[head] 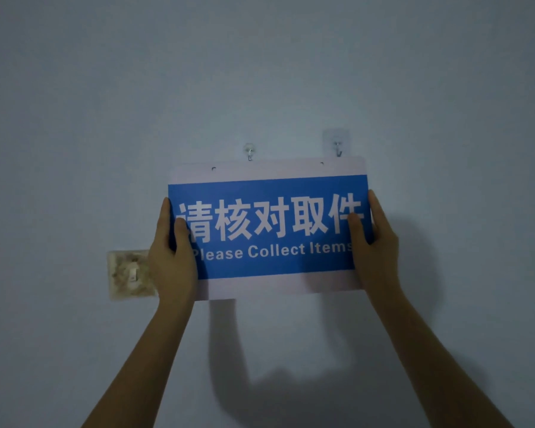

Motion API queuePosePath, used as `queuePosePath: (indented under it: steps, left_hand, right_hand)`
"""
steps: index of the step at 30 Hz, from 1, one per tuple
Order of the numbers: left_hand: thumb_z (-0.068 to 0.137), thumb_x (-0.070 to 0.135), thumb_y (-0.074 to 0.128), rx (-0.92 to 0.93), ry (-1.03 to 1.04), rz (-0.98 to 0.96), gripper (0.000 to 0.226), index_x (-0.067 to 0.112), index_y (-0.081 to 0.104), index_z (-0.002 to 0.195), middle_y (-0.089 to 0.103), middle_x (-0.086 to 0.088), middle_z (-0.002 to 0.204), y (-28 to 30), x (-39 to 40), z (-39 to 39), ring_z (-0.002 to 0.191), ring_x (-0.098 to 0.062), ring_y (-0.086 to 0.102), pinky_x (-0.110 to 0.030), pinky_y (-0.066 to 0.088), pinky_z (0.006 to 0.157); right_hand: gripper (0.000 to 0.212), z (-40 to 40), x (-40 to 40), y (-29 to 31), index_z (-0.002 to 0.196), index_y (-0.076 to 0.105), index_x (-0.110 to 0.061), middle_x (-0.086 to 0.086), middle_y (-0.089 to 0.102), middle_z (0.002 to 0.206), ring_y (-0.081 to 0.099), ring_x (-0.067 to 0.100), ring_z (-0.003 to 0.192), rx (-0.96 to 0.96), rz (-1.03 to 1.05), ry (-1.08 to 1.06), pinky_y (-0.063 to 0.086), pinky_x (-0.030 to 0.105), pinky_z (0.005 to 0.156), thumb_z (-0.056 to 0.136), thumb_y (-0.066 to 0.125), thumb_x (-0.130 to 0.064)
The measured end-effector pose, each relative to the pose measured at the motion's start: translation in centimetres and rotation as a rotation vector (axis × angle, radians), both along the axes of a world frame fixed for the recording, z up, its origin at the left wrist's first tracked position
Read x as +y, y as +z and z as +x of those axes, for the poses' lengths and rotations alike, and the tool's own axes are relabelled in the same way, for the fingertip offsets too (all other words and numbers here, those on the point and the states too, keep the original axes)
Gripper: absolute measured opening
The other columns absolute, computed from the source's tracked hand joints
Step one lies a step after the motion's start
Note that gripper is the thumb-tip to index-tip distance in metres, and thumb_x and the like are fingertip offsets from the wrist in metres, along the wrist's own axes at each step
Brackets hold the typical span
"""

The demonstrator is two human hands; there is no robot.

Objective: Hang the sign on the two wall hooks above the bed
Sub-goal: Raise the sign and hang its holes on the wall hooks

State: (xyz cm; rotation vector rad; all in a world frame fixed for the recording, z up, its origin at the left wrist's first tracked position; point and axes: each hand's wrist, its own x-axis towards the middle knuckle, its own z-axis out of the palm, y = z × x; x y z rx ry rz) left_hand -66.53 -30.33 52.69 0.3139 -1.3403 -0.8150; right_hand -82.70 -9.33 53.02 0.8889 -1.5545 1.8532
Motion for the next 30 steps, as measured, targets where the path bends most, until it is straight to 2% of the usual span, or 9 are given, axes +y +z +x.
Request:
queuePosePath:
  steps: [2, 4, 7, 9, 11, 15, 22, 28, 30]
  left_hand:
    - [0.100, 0.031, 0.039, -0.003, 0.000, -0.016, 0.047, 0.029, 0.036, 0.147, 0.049, 0.005, 0.146, 0.6, 0.2, -0.8, 0.124, -0.011, 0.054, -0.030, 0.045, 0.102]
    - [0.100, 0.029, 0.039, 0.001, -0.010, -0.029, 0.047, 0.028, 0.036, 0.147, 0.050, 0.009, 0.142, 1.3, 0.4, -1.5, 0.115, -0.006, 0.055, -0.019, 0.046, 0.090]
    - [0.101, 0.027, 0.039, -0.009, -0.029, -0.046, 0.046, 0.026, 0.036, 0.147, 0.047, 0.020, 0.125, 2.2, 0.7, -2.3, 0.104, -0.001, 0.051, -0.007, 0.037, 0.074]
    - [0.101, 0.028, 0.039, -0.028, -0.041, -0.059, 0.046, 0.027, 0.036, 0.147, 0.047, 0.020, 0.123, 2.5, 0.8, -2.7, 0.105, -0.002, 0.050, -0.013, 0.039, 0.079]
    - [0.101, 0.029, 0.039, -0.050, -0.061, -0.059, 0.046, 0.028, 0.035, 0.147, 0.053, 0.012, 0.131, 2.9, 0.6, -3.0, 0.105, -0.003, 0.051, -0.020, 0.039, 0.085]
    - [0.101, 0.030, 0.038, -0.080, -0.083, -0.056, 0.046, 0.029, 0.035, 0.147, 0.056, 0.000, 0.138, 3.5, 0.2, -3.9, 0.104, -0.006, 0.051, -0.024, 0.040, 0.087]
    - [0.100, 0.030, 0.041, -0.080, -0.163, -0.062, 0.050, 0.026, 0.033, 0.149, 0.046, 0.019, 0.115, 4.4, 0.3, -4.8, 0.104, -0.003, 0.048, -0.021, 0.037, 0.088]
    - [0.098, 0.034, 0.044, -0.077, -0.173, -0.085, 0.053, 0.028, 0.031, 0.149, 0.046, 0.020, 0.120, 4.6, 0.2, -5.7, 0.109, -0.001, 0.046, -0.022, 0.036, 0.092]
    - [0.099, 0.034, 0.044, -0.083, -0.167, -0.090, 0.053, 0.028, 0.031, 0.149, 0.050, 0.014, 0.132, 4.6, 0.3, -6.1, 0.109, -0.002, 0.046, -0.023, 0.037, 0.092]
  right_hand:
    - [0.054, -0.7, 0.2, 0.4, 0.148, 0.032, -0.024, 0.001, 0.058, 0.135, 0.058, 0.010, 0.107, -0.004, -0.004, -0.005, 0.046, 0.024, 0.089, 0.097, 0.049, -0.025]
    - [0.053, -1.2, 0.3, 0.8, 0.148, 0.033, -0.024, -0.001, 0.059, 0.131, 0.059, 0.011, 0.106, 0.000, -0.015, -0.017, 0.046, 0.025, 0.089, 0.097, 0.049, -0.025]
    - [0.052, -1.8, 0.6, 1.3, 0.147, 0.033, -0.023, -0.008, 0.057, 0.122, 0.058, 0.010, 0.104, 0.003, -0.023, -0.034, 0.045, 0.024, 0.088, 0.098, 0.048, -0.023]
    - [0.052, -2.2, 0.7, 1.4, 0.148, 0.032, -0.022, -0.009, 0.056, 0.118, 0.058, 0.012, 0.103, -0.003, -0.019, -0.056, 0.047, 0.028, 0.088, 0.098, 0.048, -0.023]
    - [0.052, -2.5, 0.6, 1.6, 0.148, 0.032, -0.022, -0.008, 0.056, 0.116, 0.059, 0.014, 0.101, -0.006, -0.018, -0.073, 0.049, 0.031, 0.088, 0.098, 0.047, -0.024]
    - [0.052, -2.9, 0.4, 1.9, 0.148, 0.032, -0.019, -0.008, 0.056, 0.115, 0.059, 0.014, 0.099, 0.015, -0.014, -0.101, 0.050, 0.031, 0.088, 0.098, 0.047, -0.023]
    - [0.053, -3.3, 0.6, 2.4, 0.149, 0.029, -0.014, -0.005, 0.056, 0.117, 0.057, 0.011, 0.100, 0.036, -0.003, -0.140, 0.047, 0.020, 0.083, 0.099, 0.046, -0.021]
    - [0.053, -3.9, 1.0, 3.2, 0.149, 0.030, -0.015, -0.007, 0.056, 0.118, 0.058, 0.011, 0.102, 0.033, -0.001, -0.155, 0.047, 0.020, 0.086, 0.099, 0.046, -0.022]
    - [0.053, -4.0, 1.2, 3.5, 0.149, 0.029, -0.016, -0.008, 0.054, 0.116, 0.057, 0.010, 0.101, 0.021, -0.004, -0.152, 0.045, 0.018, 0.083, 0.099, 0.045, -0.023]
